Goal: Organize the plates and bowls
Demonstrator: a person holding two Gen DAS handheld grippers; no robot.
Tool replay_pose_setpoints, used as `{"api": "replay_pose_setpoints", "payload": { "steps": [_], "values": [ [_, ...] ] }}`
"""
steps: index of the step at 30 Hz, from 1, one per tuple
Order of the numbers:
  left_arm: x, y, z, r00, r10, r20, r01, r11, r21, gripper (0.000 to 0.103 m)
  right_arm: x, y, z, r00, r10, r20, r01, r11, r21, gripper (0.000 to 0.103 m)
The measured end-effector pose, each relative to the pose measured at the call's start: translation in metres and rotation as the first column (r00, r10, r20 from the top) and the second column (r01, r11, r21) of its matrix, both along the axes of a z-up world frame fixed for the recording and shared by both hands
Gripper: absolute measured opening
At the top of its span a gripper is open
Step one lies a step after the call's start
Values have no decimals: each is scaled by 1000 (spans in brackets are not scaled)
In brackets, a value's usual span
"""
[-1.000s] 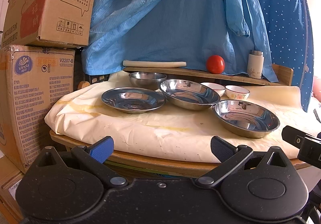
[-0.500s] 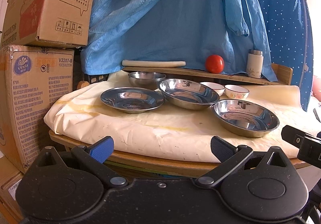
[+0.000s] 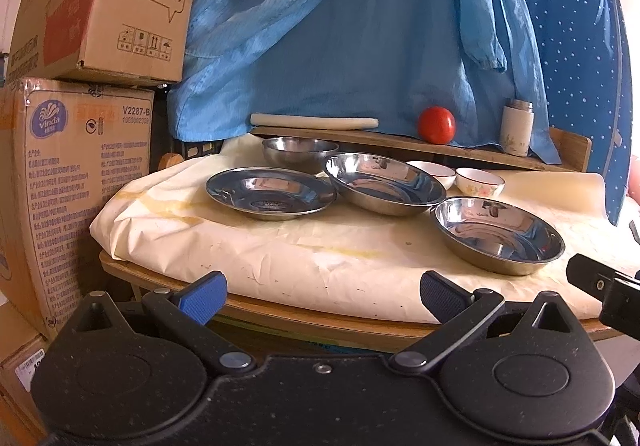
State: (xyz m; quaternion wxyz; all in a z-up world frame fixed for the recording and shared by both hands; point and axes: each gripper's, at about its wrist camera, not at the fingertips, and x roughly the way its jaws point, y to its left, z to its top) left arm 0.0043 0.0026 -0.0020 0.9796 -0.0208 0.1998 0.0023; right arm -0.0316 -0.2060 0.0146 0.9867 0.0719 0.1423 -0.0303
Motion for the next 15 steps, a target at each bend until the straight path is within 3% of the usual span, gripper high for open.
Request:
{"api": "replay_pose_setpoints", "payload": {
  "steps": [15],
  "values": [
    [34,27,13,990,126,59,-126,992,-5,102,24,9,8,996,85,31,-84,996,-34,103]
  ]
}}
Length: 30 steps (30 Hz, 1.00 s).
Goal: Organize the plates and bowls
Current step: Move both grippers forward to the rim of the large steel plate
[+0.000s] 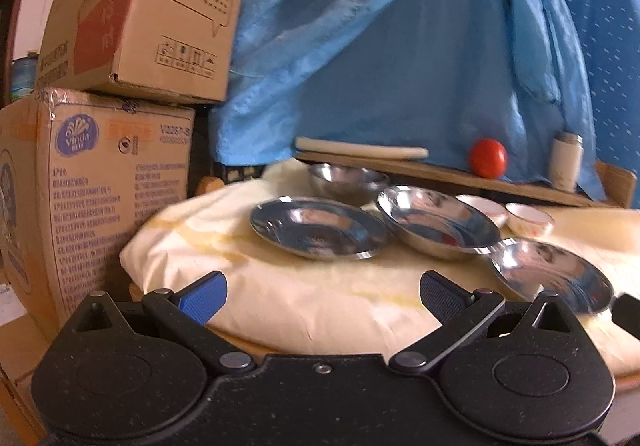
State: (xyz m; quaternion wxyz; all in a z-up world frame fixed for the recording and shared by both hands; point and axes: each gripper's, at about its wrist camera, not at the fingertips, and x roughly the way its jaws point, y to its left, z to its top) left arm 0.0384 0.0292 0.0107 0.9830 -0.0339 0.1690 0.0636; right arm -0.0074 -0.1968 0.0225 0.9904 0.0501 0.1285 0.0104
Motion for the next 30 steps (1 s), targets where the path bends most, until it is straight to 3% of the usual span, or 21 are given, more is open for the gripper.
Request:
{"api": "replay_pose_setpoints", "payload": {
  "steps": [11,22,30],
  "values": [
    [60,20,14,999,31,-8,-31,1000,2,102,66,9,17,994,111,-11,-111,992,-56,103],
    [132,-1,19,998,-41,-53,41,999,-15,102,153,-1,29,983,152,-99,-158,986,-56,103],
    [181,-10,13,980,-162,-120,155,986,-63,102,217,-14,23,962,175,-211,-175,984,19,103]
  ]
}}
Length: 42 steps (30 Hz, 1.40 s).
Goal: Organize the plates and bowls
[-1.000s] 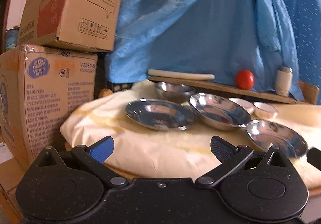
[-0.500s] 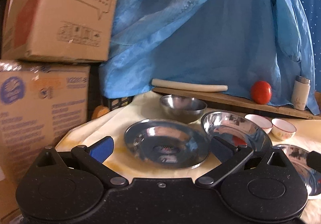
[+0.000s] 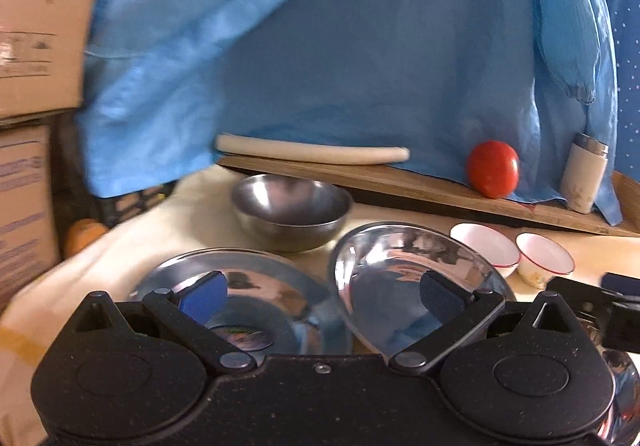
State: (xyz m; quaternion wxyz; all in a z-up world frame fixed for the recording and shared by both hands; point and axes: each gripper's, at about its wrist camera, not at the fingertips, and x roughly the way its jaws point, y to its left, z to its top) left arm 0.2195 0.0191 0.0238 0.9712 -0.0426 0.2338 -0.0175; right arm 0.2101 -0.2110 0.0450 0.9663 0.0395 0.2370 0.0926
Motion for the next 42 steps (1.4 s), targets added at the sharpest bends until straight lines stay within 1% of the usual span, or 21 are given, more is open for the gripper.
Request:
{"api": "replay_pose_setpoints", "payload": {
  "steps": [4,11,13,15,16,21,23,25,26,27,28,30,31,32,33,35,36,37,39,42],
  "values": [
    [8,2,-2,1000,-25,0,25,999,-33,102,18,1,-2,999,26,-26,-26,1000,9,103],
    [17,8,-11,999,-41,-32,38,993,-109,92,34,7,-9,994,74,-79,-72,997,31,101],
    [19,9,-14,998,-47,-43,41,991,-131,89,38,9,-11,990,84,-109,-80,996,42,98],
    [21,9,-16,997,-52,-50,44,987,-154,83,42,9,-14,985,98,-141,-89,994,65,93],
    [21,10,-18,997,-55,-56,45,985,-164,82,44,8,-14,983,101,-152,-91,993,73,91],
    [24,12,-21,995,-66,-74,49,975,-216,70,51,7,-18,973,120,-197,-99,989,112,85],
    [24,13,-22,994,-77,-79,57,971,-230,70,54,7,-20,968,130,-216,-104,986,127,80],
    [24,14,-22,994,-79,-80,58,970,-235,67,57,6,-22,963,135,-235,-104,984,142,75],
    [25,14,-22,993,-81,-81,60,969,-238,61,58,5,-22,962,133,-237,-101,984,146,70],
    [26,15,-22,993,-83,-85,60,968,-243,54,59,5,-23,961,135,-242,-100,984,150,66],
    [26,15,-22,992,-83,-90,58,967,-249,51,60,5,-24,959,135,-250,-98,983,155,61],
    [27,16,-23,992,-83,-99,56,965,-256,43,62,5,-24,956,141,-259,-100,982,162,57],
    [28,16,-24,992,-80,-103,51,965,-258,42,64,6,-24,954,144,-264,-102,981,164,51],
    [28,17,-24,992,-77,-104,47,964,-262,38,64,6,-25,952,147,-269,-105,981,165,45],
    [27,18,-24,992,-72,-105,42,963,-266,32,65,7,-26,950,151,-274,-108,980,166,42],
    [28,19,-25,992,-64,-110,32,961,-276,25,66,7,-26,950,145,-277,-103,982,160,38],
    [28,20,-26,992,-62,-112,28,958,-284,18,65,7,-26,950,142,-277,-100,982,161,37],
    [28,20,-26,992,-60,-114,24,956,-292,14,65,6,-26,950,142,-277,-98,981,165,36],
    [28,20,-27,992,-55,-114,19,955,-297,14,65,5,-27,952,142,-273,-96,980,174,34],
    [24,19,-24,995,-27,-93,-1,959,-284,14,64,4,-26,954,143,-264,-98,979,178,26]
  ]
}}
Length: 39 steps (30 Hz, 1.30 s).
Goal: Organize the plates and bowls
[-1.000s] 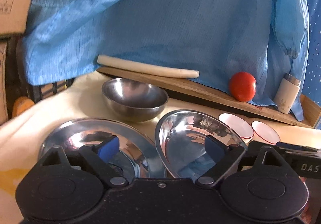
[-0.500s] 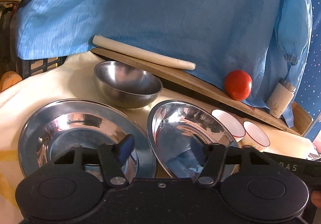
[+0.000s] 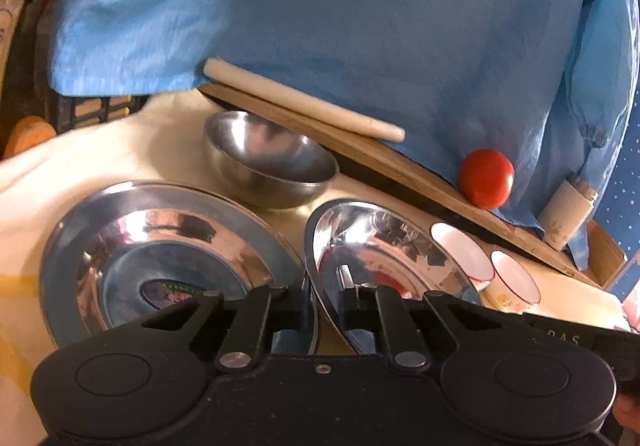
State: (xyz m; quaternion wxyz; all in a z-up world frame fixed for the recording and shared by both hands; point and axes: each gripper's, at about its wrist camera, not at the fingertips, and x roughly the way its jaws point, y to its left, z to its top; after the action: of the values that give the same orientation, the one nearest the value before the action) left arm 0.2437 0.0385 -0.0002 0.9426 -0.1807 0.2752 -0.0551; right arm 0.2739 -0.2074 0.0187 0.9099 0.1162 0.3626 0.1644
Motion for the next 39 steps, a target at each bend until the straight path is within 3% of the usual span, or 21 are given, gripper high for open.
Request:
{"api": "replay_pose_setpoints", "payload": {
  "steps": [3,12,18,30,39],
  "values": [
    [-4,1,3,1000,22,20,-23,1000,17,14,-2,1,0,1000,7,11,-7,1000,-1,19],
    [-24,-10,21,996,20,87,-23,999,24,14,-32,-2,23,992,-27,124,29,999,-14,18],
    [-40,-34,31,993,-28,117,27,1000,9,14,-63,-25,38,983,-85,163,89,996,-15,18],
    [-63,-88,10,985,-162,56,160,986,37,14,-124,-67,30,956,-233,176,249,965,-76,18],
    [-75,-102,1,985,-174,18,172,981,95,15,-152,-63,17,942,-274,195,301,945,-130,19]
  ]
}}
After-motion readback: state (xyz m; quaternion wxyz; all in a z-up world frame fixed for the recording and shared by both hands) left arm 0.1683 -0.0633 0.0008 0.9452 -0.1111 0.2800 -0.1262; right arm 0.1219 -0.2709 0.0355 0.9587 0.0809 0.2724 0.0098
